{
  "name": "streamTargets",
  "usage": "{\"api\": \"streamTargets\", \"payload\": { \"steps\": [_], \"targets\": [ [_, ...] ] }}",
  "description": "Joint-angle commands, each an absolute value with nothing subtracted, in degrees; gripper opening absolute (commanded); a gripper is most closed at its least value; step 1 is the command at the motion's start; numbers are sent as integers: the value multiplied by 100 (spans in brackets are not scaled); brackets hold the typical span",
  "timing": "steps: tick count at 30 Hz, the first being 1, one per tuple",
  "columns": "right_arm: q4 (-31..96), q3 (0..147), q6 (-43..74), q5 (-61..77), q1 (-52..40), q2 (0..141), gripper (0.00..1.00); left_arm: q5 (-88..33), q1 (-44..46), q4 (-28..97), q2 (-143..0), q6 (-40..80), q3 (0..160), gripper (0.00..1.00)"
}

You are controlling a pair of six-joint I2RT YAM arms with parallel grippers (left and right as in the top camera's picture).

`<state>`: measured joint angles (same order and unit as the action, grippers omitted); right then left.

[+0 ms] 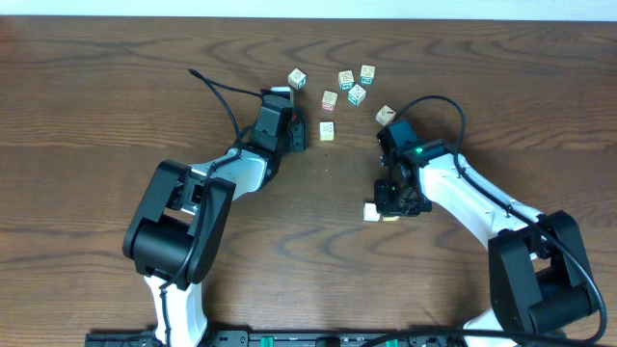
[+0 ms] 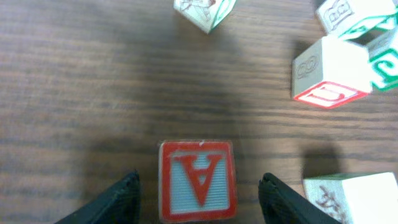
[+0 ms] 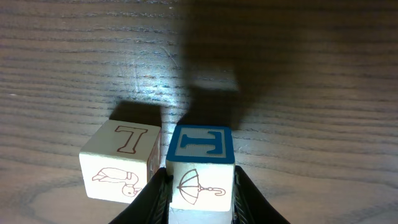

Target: Lift 5 blocks

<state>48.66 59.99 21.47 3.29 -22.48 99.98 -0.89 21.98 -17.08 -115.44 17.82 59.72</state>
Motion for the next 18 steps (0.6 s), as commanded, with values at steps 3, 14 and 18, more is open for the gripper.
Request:
{"api": "streamTargets", "payload": {
  "steps": [3, 14, 18],
  "targets": [
    [4733, 5793, 2161, 410, -2324, 10265, 15, -10, 2204, -1925, -11636, 1761, 6003, 67],
    [4759, 5793, 2163, 416, -2327, 10265, 15, 119, 2189, -2053, -11636, 1251, 6005, 49],
    [4777, 5793, 2163, 421, -2338, 10265, 15, 224, 2161, -2032, -11636, 1225, 6003, 49]
  ]
}}
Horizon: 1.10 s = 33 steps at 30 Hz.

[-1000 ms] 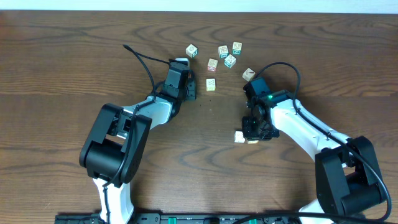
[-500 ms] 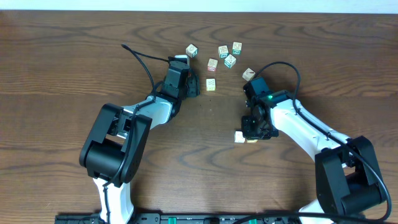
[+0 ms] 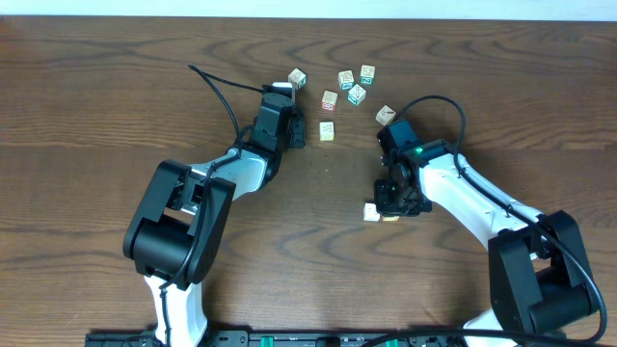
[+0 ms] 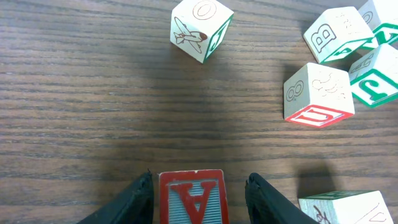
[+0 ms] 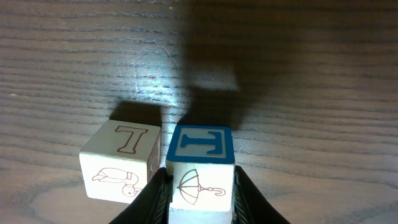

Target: Lift 5 blocks

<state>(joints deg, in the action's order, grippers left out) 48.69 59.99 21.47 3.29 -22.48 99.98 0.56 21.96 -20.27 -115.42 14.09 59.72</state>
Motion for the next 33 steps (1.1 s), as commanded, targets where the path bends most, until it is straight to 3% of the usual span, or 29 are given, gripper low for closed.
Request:
{"api": "streamTargets", "payload": {
  "steps": [1, 5, 10, 17, 22, 28, 33],
  "targets": [
    [4779, 5793, 2163, 443, -2338, 10265, 15, 224, 2154, -2025, -11636, 1225, 6003, 48],
    [4801, 5793, 2163, 523, -2335, 10265, 17, 222, 2152, -1970, -11636, 1205, 6003, 34],
    [4799, 5795, 2161, 491, -2335, 10263, 25, 220, 2152, -1857, -11636, 1208, 6003, 24],
    [4797, 5813, 2161, 408, -2335, 10031, 41, 217, 2152, -1721, -11636, 1208, 6003, 23],
    [4801, 5813, 2163, 169, -2329, 9373, 58, 215, 2152, -1704, -11636, 1208, 6003, 23],
    [4980, 5863, 2163, 137, -2307, 8676, 66, 165, 2163, -1678, -11625, 1208, 6003, 22],
    [5033, 6073, 1879, 132, -2056, 8565, 88, -301, 2163, -1452, -11524, 1210, 6003, 19]
  ]
}}
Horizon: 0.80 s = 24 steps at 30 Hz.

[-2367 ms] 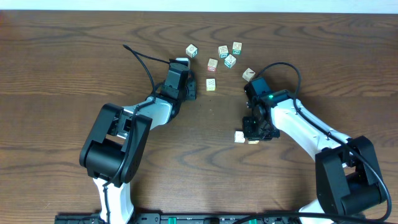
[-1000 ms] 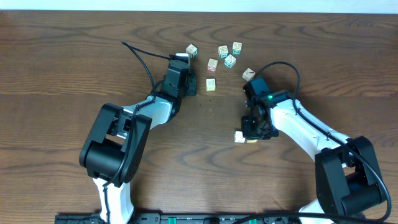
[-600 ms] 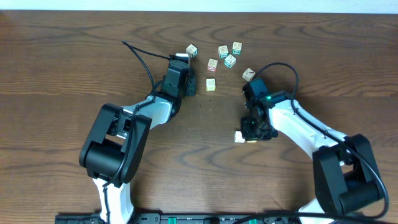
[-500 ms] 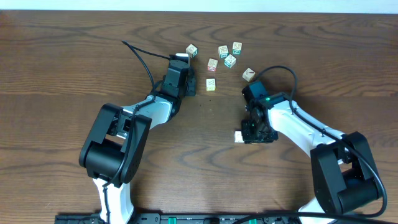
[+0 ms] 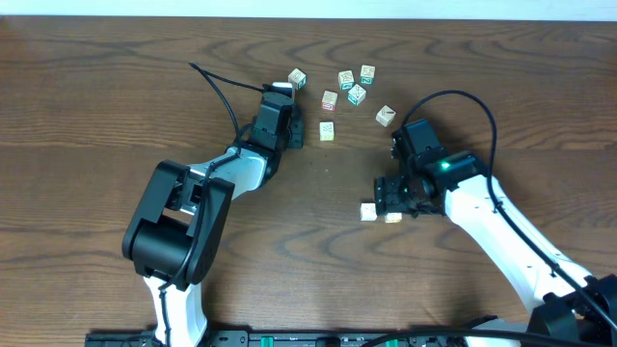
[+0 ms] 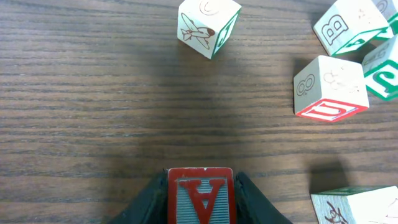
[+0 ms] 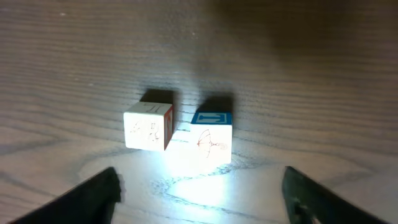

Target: Lift 5 blocks

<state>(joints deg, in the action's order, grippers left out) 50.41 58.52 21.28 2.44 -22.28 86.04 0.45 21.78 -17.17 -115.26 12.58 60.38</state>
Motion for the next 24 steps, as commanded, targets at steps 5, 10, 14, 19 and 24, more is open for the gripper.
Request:
{"api": "streamTargets", "payload": {
  "steps": [5, 10, 14, 19, 24],
  "targets": [
    [4724, 6392, 1514, 145, -1420, 8823, 92, -449, 2257, -902, -11139, 1208, 6003, 19],
    [4628, 7008, 1149, 325, -930, 9485, 90, -423, 2556, -213, -10562, 1212, 6003, 13],
    [4694, 7596, 888, 504, -895, 10182, 94, -228, 2888, 381, -10276, 1358, 6003, 13],
    [4705, 8300, 757, 548, -950, 11037, 94, 113, 3245, 1164, -10178, 1997, 6003, 14],
    [4759, 8886, 366, 552, -947, 11716, 92, 110, 3511, 1806, -10180, 2727, 5986, 13]
  ]
}}
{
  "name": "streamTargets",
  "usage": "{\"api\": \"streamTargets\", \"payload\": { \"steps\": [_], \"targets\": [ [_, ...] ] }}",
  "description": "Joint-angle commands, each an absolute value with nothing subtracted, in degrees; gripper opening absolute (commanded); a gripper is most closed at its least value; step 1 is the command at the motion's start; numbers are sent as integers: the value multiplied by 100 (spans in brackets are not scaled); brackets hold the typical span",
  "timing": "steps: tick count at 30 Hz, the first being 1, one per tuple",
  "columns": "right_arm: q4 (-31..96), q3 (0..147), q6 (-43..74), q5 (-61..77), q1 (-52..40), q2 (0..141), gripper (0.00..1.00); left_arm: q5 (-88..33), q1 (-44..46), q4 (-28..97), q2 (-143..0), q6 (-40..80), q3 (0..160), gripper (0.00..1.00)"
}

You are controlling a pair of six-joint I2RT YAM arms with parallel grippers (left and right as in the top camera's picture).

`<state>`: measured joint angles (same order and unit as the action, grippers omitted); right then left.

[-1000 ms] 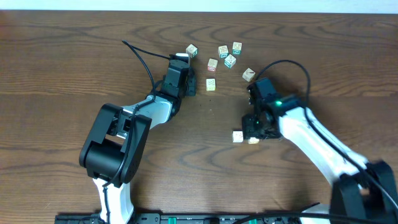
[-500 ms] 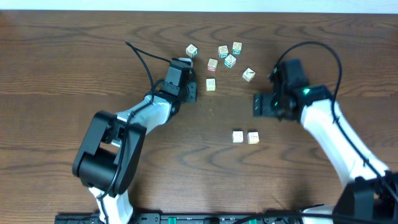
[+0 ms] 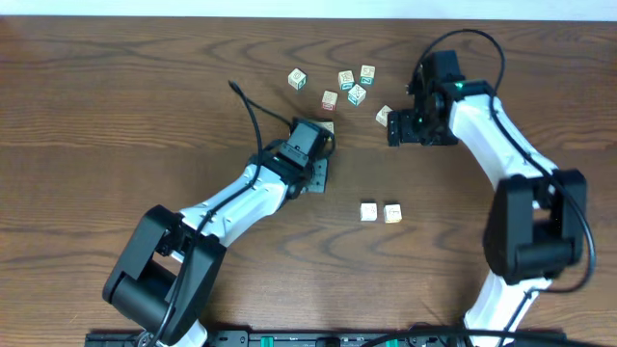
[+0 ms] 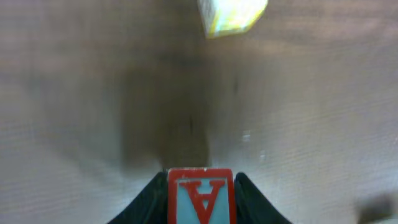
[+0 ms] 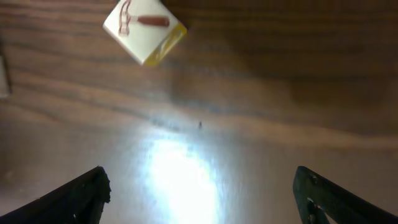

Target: Lift 5 blocks

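A red-framed block with a red letter A (image 4: pixel 200 196) is held between the fingers of my left gripper (image 4: pixel 200 200), which is shut on it mid-table (image 3: pixel 313 162); the wood below is blurred. A yellow-edged block (image 4: pixel 231 15) lies just ahead of it. My right gripper (image 5: pixel 202 199) is open and empty at the back right (image 3: pixel 419 130), with a hammer-picture block (image 5: pixel 144 31) ahead of it (image 3: pixel 385 116). Two blocks (image 3: pixel 368 211) (image 3: pixel 392 212) stand side by side toward the front.
Several more letter blocks lie scattered at the back: one (image 3: pixel 297 79) to the left, a group (image 3: pixel 352 85) around the middle. Black cables arch off both arms. The brown wooden table (image 3: pixel 116 116) spreads wide on the left.
My left gripper, still shut on the A block, has moved from beside the back cluster toward the table's middle. My right gripper left the two front blocks and is now open by the hammer block.
At first my left gripper stood open around the A block while my right was shut on a blue T block beside another block. The left then shut on the A block; the right opened, leaving the pair standing. Now the left carries A and the right is at the back.
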<state>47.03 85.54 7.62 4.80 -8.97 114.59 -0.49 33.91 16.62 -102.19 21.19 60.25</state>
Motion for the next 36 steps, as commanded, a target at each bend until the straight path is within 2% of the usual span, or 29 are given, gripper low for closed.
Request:
{"api": "streamTargets", "payload": {
  "steps": [1, 10, 14, 16, 27, 36],
  "targets": [
    [4781, 8993, 237, 554, -947, 11813, 92, 110, 3559, 1863, -10180, 2834, 5986, 14],
    [4668, 9607, -1177, 659, -958, 12296, 91, -36, 4292, 1918, -10180, 3844, 5986, 13],
    [4379, 9605, -1470, 753, -998, 12320, 79, 187, 4552, 1876, -10180, 4169, 5986, 14],
    [4274, 9605, -1625, 952, -1009, 12348, 78, 375, 4602, 1868, -10180, 4270, 5986, 14],
    [3800, 9605, -1793, 1063, -1205, 12763, 78, 340, 4611, 1754, -10182, 4797, 5986, 14],
    [3446, 9607, -1831, 1059, -1291, 12892, 73, 325, 4901, 1752, -10182, 4794, 5986, 14]
  ]
}}
